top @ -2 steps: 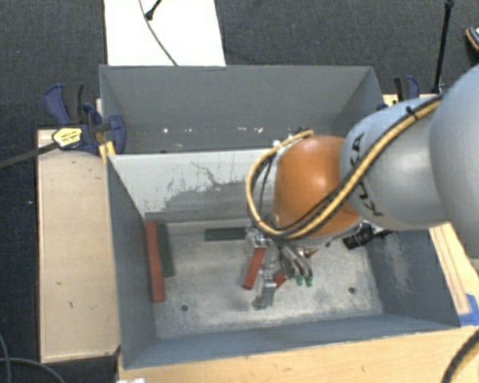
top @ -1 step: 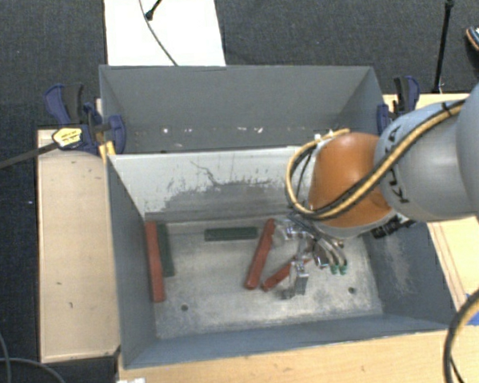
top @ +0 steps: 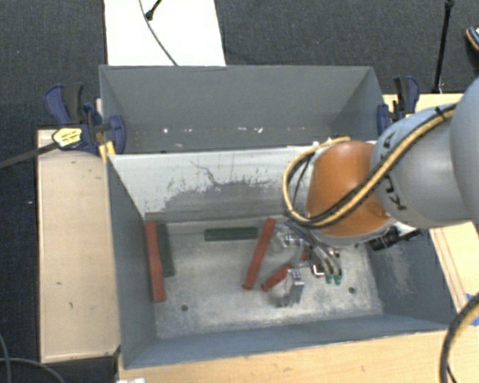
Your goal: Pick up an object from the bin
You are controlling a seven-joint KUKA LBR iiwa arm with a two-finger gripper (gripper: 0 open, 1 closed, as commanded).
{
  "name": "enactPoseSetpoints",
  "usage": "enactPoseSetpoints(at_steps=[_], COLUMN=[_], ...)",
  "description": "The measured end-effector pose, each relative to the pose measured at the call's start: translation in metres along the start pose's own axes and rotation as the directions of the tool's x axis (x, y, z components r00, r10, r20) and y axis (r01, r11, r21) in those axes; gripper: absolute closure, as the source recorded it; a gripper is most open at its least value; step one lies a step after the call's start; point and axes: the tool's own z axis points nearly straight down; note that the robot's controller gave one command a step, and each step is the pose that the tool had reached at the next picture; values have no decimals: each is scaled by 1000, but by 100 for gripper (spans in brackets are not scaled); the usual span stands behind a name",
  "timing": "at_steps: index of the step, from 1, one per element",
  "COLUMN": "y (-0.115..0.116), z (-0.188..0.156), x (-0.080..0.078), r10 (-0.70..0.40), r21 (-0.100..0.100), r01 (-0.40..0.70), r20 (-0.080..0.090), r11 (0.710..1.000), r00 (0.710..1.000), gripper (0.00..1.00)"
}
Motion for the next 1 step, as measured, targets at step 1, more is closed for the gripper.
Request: enactPoseSetpoints(at_steps=[1], y=[0], z=[0], x=[0], r10=[4], r21=[0], r01=[-4], r20=[1], r11=[1000], r00=[1000], gripper=[100])
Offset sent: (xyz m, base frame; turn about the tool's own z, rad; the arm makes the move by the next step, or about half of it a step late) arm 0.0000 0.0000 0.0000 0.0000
